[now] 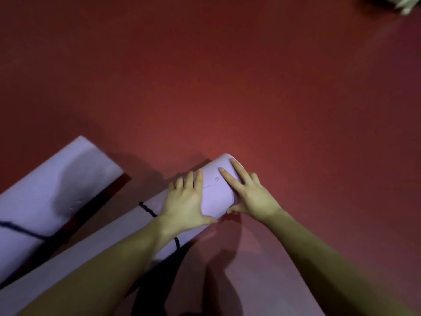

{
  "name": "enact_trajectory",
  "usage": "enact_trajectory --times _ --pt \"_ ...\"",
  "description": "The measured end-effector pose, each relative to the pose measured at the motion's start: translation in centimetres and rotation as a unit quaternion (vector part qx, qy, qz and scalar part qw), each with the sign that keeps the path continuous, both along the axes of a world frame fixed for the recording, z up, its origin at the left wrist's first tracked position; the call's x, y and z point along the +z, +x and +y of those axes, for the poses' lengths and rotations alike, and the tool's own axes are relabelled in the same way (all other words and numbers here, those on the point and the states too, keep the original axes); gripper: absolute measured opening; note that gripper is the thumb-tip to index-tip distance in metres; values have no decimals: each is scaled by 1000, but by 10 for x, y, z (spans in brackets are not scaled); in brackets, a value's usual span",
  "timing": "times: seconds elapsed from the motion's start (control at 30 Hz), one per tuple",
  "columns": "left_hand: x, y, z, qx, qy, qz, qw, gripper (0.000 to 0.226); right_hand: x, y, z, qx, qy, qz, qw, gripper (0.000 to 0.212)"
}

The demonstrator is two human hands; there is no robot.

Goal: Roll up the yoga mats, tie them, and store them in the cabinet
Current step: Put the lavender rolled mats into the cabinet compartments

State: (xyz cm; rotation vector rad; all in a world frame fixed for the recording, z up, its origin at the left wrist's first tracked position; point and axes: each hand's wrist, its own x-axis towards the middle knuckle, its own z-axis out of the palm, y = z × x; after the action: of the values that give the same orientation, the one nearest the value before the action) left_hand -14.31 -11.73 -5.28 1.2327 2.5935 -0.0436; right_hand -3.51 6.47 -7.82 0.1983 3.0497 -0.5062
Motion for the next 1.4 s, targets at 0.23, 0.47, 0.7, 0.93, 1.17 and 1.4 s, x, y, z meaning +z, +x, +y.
enact_trajectory --times 0.23,0.47,0.7,0.93,1.17,1.4 --pt "3 73 102 -163 17 -3 986 129 11 124 52 -182 3 -22 983 116" --pt "0 159 164 -307 19 -27 951 131 22 240 62 -322 17 -54 945 115" --pt "2 154 148 -310 -12 -26 950 124 19 229 50 -288 137 -87 944 125" --pt "-6 83 72 -236 67 0 969 110 18 158 29 -125 142 -99 977 123" --pt "-2 69 47 -226 -91 -13 970 140 15 131 17 -107 177 -128 970 135" --pt "4 77 52 -275 -32 30 960 128 19 148 9 -153 165 -104 969 121"
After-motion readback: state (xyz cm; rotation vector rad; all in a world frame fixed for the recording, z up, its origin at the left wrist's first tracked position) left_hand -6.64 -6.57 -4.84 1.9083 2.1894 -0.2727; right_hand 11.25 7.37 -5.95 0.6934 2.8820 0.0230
